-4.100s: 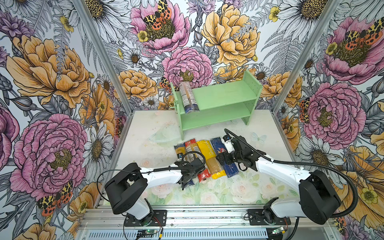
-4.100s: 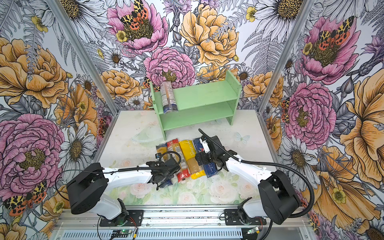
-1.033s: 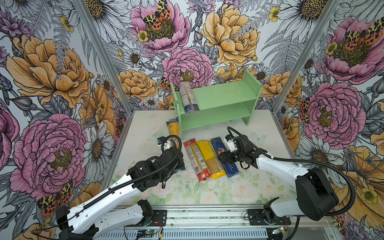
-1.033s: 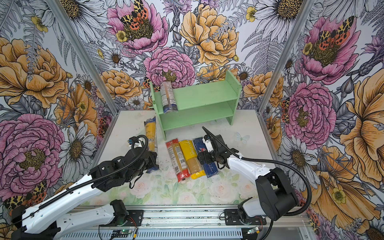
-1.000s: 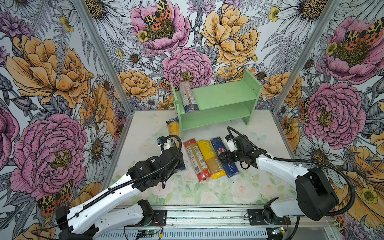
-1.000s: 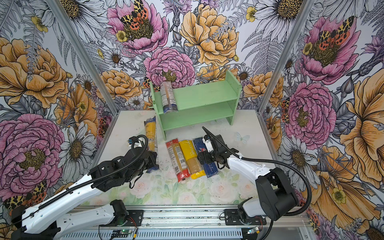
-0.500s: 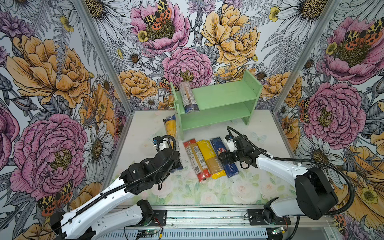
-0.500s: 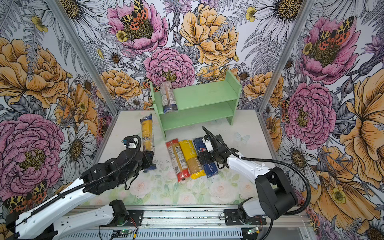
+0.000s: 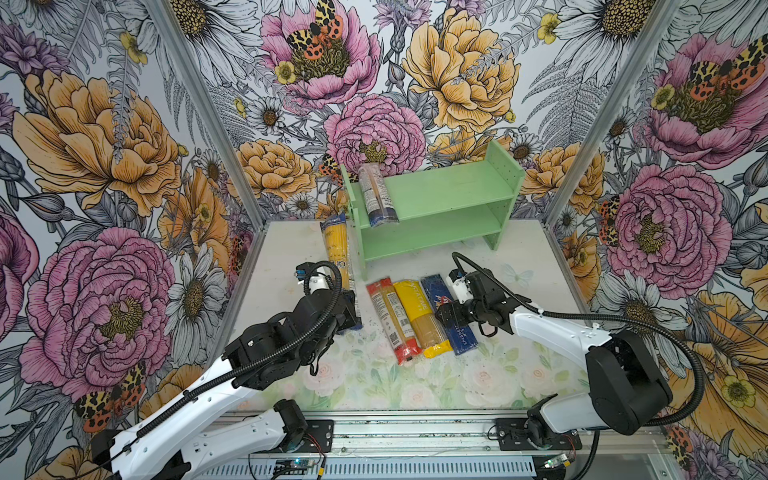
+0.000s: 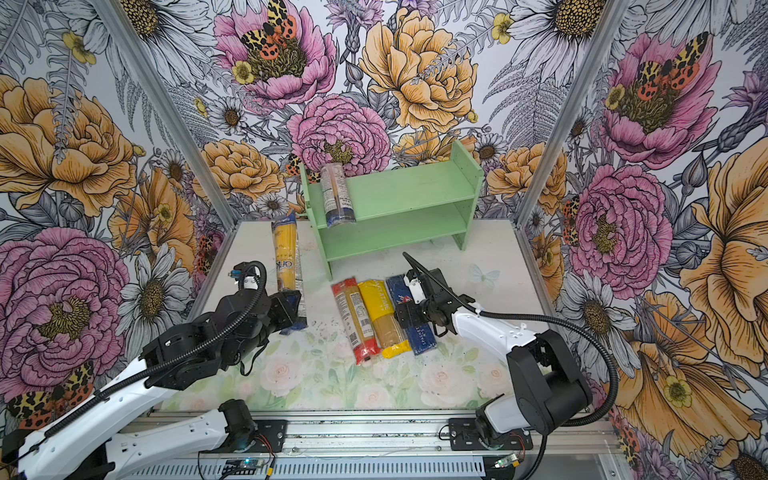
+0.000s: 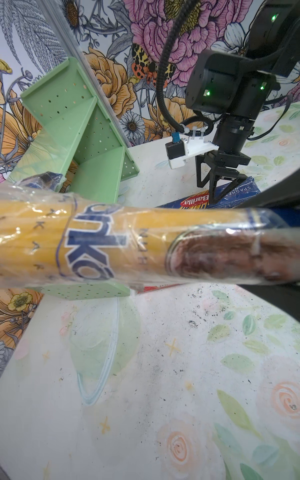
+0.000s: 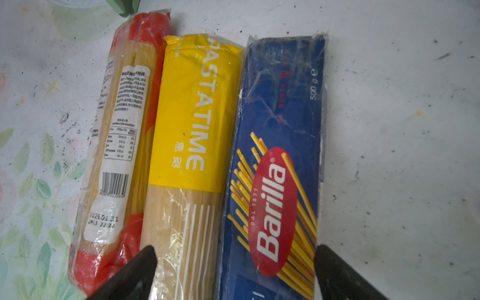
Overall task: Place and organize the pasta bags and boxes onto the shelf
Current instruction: 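Lift the Ankara bag upright with the left gripper toward the green shelf, then carry the upright Ankara bag with the left gripper into the shelf's lower tier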
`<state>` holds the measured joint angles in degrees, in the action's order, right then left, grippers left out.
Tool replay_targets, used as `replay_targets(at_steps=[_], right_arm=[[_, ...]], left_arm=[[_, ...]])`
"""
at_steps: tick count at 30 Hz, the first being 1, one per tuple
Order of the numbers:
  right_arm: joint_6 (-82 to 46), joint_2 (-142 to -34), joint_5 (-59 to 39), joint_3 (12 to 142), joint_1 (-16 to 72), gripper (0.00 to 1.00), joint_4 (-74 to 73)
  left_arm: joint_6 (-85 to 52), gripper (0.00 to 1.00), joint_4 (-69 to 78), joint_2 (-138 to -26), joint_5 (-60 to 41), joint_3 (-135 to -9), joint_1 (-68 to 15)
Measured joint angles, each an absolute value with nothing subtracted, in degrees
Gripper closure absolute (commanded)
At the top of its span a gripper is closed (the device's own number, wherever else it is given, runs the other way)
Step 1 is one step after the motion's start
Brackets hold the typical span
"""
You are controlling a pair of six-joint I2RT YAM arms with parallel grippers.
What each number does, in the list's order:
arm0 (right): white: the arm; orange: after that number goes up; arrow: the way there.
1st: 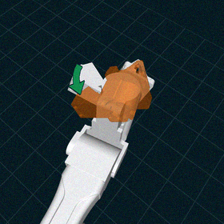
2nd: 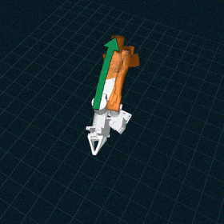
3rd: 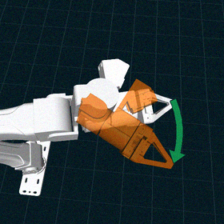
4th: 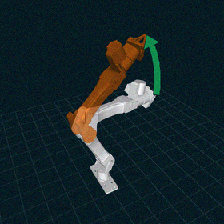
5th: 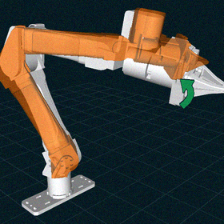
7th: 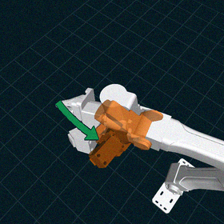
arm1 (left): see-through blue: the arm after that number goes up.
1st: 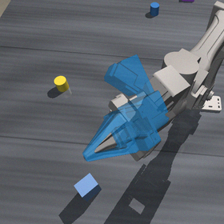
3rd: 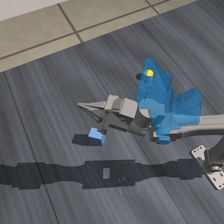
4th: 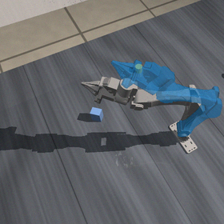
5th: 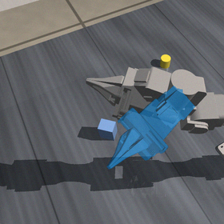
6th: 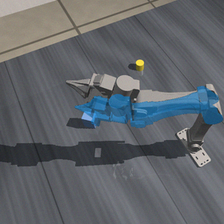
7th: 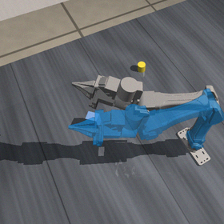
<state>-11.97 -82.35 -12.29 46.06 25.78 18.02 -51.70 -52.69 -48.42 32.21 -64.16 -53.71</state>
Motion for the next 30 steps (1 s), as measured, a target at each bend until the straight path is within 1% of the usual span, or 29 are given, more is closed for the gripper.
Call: replay_targets(at_steps=[8, 17, 30], right_arm=[[-12.0, -83.7, -12.4, 48.2, 25.8, 0.03, 18.7], [-12.0, -84.2, -12.8, 48.9, 25.8, 0.03, 19.1], [-12.0, -85.2, -12.9, 49.2, 25.8, 0.03, 19.2]], left_arm=[[-49.2, 1.0, -53.0, -49.2, 33.9, -67.7, -53.7], [-46.0, 1.0, -52.9, -53.4, 35.3, -72.8, -53.7], [-40.0, 1.0, -49.0, -58.3, 35.4, -77.7, -53.7]])
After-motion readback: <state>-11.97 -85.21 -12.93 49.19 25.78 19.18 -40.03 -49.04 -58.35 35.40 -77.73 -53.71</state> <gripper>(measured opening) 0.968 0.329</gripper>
